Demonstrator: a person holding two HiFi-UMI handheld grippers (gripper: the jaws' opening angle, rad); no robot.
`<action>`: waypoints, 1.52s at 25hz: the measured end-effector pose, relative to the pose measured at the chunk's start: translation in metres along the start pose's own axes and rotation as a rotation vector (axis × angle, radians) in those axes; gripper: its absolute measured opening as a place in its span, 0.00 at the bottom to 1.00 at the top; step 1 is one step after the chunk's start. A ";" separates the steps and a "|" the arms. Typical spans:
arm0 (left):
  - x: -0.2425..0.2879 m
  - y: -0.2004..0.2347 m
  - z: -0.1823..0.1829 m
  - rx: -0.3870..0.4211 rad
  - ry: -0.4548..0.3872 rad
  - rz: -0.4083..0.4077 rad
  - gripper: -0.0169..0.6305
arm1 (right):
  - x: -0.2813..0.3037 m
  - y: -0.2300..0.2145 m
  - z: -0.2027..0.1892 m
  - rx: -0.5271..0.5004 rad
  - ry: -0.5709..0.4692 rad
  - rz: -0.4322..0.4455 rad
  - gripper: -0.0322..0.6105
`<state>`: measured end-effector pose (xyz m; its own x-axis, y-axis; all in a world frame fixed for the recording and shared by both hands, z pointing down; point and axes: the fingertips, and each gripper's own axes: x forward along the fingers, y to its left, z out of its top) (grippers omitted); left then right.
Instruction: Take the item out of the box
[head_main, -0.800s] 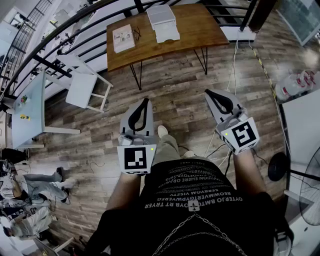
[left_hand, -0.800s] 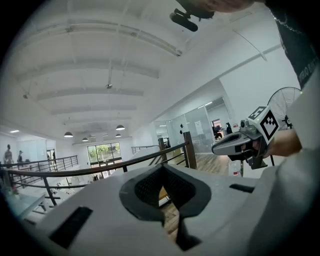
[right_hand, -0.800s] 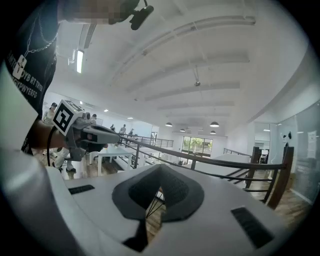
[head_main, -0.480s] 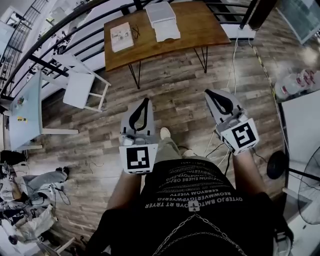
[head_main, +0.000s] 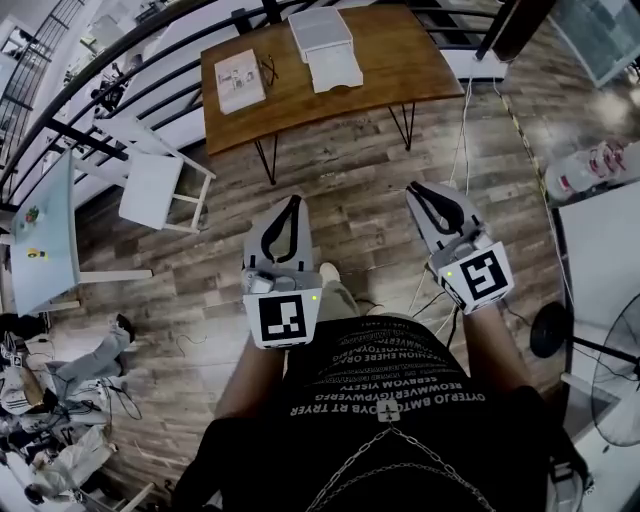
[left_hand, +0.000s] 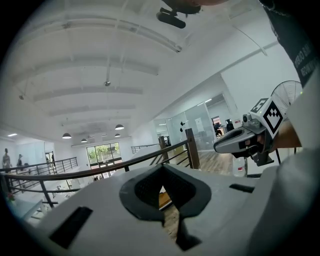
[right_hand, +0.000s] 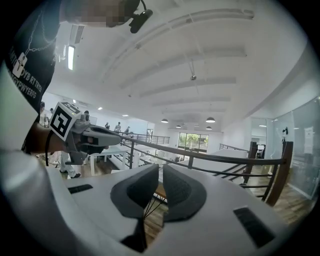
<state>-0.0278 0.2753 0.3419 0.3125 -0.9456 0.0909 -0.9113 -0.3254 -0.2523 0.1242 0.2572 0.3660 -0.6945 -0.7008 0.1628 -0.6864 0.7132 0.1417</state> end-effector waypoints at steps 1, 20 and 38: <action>0.005 0.004 -0.002 0.003 0.001 -0.005 0.03 | 0.007 -0.001 0.000 0.002 0.003 0.000 0.09; 0.079 0.101 -0.034 -0.024 0.005 -0.048 0.04 | 0.125 -0.024 -0.006 0.036 0.074 -0.045 0.29; 0.095 0.146 -0.043 -0.103 -0.020 -0.131 0.04 | 0.161 -0.018 0.026 0.039 0.092 -0.109 0.31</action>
<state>-0.1425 0.1377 0.3551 0.4351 -0.8952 0.0967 -0.8846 -0.4450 -0.1394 0.0192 0.1306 0.3642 -0.5938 -0.7686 0.2380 -0.7660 0.6305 0.1254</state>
